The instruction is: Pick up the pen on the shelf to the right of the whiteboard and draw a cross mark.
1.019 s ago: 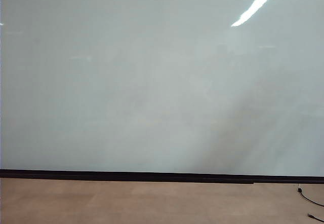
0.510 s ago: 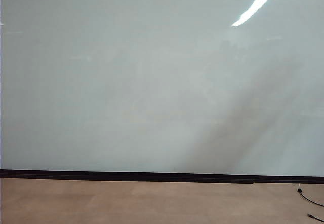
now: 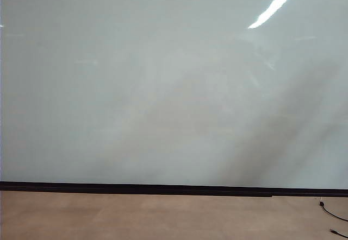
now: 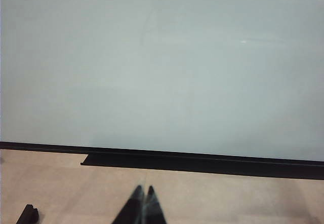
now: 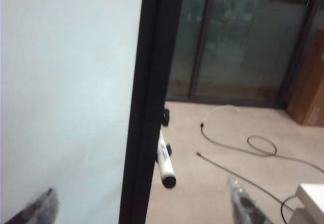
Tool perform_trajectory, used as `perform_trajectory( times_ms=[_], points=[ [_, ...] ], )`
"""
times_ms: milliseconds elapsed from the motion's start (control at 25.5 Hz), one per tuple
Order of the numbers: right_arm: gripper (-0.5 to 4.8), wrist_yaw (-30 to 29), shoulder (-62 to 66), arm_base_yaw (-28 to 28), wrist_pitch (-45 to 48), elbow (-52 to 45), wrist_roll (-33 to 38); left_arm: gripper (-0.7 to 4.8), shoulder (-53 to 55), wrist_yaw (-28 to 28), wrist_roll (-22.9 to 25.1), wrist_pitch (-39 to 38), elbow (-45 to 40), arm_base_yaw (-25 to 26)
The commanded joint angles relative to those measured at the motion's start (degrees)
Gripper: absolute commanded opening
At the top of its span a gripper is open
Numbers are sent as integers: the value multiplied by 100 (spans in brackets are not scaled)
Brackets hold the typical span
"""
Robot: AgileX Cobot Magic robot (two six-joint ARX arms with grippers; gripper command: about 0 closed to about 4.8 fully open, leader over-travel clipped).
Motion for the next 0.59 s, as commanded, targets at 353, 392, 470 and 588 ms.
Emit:
perform_trajectory(
  times_ms=[353, 392, 470, 588],
  points=[
    [468, -114, 1366, -52, 1744, 79, 90, -4, 0, 22, 24, 28, 17, 0],
    [468, -197, 1679, -74, 1950, 153, 85, -4, 0, 22, 22, 28, 17, 0],
    [469, -450, 2133, -164, 2310, 280, 105, -5, 0, 22, 24, 28, 17, 0],
    [473, -570, 2627, -179, 2612, 452, 116, -5, 0, 22, 22, 26, 17, 0]
  ],
)
